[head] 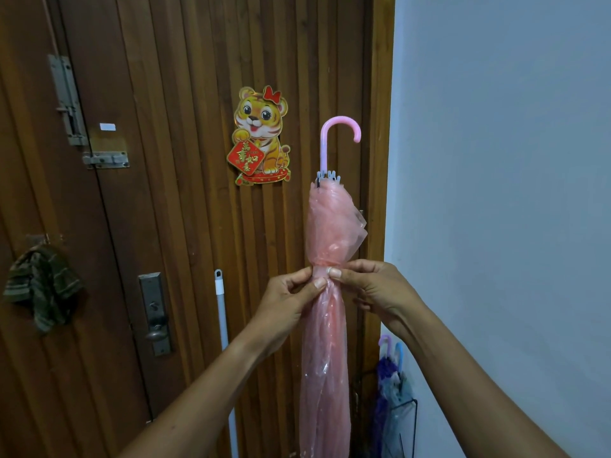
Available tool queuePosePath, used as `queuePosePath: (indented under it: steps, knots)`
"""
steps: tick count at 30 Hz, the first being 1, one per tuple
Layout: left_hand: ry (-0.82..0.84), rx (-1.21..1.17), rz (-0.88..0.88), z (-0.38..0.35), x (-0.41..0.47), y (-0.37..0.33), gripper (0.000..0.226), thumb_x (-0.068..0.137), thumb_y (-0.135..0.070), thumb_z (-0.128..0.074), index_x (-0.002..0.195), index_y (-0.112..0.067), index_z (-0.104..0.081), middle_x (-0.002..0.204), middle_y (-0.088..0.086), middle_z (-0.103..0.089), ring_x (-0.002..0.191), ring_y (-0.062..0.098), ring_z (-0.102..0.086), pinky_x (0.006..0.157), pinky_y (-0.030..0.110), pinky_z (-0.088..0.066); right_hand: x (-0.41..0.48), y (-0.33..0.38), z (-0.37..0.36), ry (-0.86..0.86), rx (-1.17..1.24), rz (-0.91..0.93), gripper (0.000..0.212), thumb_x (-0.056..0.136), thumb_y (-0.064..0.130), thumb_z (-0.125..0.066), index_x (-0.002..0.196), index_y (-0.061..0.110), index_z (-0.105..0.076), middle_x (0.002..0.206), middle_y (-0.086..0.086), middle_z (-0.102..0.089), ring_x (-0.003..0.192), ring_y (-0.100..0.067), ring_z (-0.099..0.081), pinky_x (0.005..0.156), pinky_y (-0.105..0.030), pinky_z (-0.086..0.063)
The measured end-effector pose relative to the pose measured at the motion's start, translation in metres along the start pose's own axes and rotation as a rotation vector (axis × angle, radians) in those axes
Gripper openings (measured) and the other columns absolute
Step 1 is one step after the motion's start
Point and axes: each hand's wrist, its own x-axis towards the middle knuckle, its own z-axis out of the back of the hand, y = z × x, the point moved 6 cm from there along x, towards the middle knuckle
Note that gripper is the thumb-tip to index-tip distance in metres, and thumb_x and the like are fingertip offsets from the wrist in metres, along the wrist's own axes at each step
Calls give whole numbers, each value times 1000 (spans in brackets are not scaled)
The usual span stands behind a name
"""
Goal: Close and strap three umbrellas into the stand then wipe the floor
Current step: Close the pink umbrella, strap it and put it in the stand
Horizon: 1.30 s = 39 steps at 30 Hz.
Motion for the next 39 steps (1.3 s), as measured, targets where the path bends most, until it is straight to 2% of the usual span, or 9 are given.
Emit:
queuePosePath:
  steps: [6, 9, 13, 14, 18, 21, 30, 36, 39]
  knots:
    - [-7, 32, 17, -1, 2, -6, 33, 103, -31, -48, 123, -17, -69, 110, 5, -73, 103, 19, -70, 82, 30, -55, 5, 4, 0, -1, -4, 15, 43, 55, 41, -88, 86, 13, -77, 82, 2, -77, 67, -8, -68, 64, -30, -47]
    - [-48, 37, -29, 0, 3, -11, 32, 103, -26, -47, 117, -13, -72, 106, 3, -75, 100, 17, -72, 78, 26, -57, 7, 5, -1, 11, 23, 26, 45, 55, 35, -89, 92, 12, -77, 93, -2, -79, 86, -16, -75, 76, -34, -57]
    - [-41, 19, -52, -1, 5, -14, 31, 102, -24, -49, 116, -11, -73, 112, 5, -73, 103, 18, -71, 80, 27, -57, 6, 9, -2, 48, 87, 69, 45, 58, 27, -89, 97, 8, -75, 93, -6, -79, 71, -8, -72, 54, -18, -52]
    - [-48, 18, -50, -1, 6, -15, 31, 102, -26, -49, 114, -12, -74, 114, 6, -70, 104, 18, -70, 81, 29, -58, 5, 10, -1, 48, 82, 80, 47, 58, 28, -89, 98, 9, -75, 95, -6, -79, 74, -9, -73, 55, -18, -52]
    - [-82, 58, -52, -3, 11, -17, 31, 100, -31, -51, 110, -16, -76, 116, 12, -63, 107, 22, -68, 89, 36, -59, 9, 13, 2, 21, 34, 106, 49, 58, 34, -90, 99, 12, -76, 100, -5, -79, 98, -23, -75, 88, -40, -60]
    - [-84, 87, -72, -5, 13, -20, 31, 98, -35, -53, 105, -17, -78, 115, 14, -61, 108, 26, -65, 93, 38, -58, 10, 16, 6, 26, 12, 115, 41, 62, 31, -89, 96, 12, -76, 100, -6, -79, 100, -25, -74, 94, -45, -58]
    - [-84, 142, -92, -5, 18, -17, 32, 102, -27, -50, 102, -9, -77, 111, 12, -65, 102, 20, -69, 86, 29, -58, 13, 21, 9, 33, -50, 118, 47, 58, 32, -88, 98, 9, -75, 97, -8, -78, 99, -28, -75, 95, -49, -58]
    - [-110, 232, -120, -5, 23, -14, 36, 103, -28, -48, 98, -5, -76, 107, 13, -62, 102, 27, -66, 90, 40, -58, 17, 22, 11, 37, -60, 136, 45, 61, 28, -88, 97, 4, -73, 97, -13, -78, 97, -31, -75, 89, -43, -61]
    - [-127, 228, -132, -7, 24, -12, 37, 103, -27, -47, 96, -5, -75, 105, 11, -62, 100, 27, -66, 88, 41, -59, 20, 23, 14, 40, -87, 156, 35, 69, 22, -88, 96, 5, -72, 94, -13, -78, 93, -28, -76, 83, -38, -62]
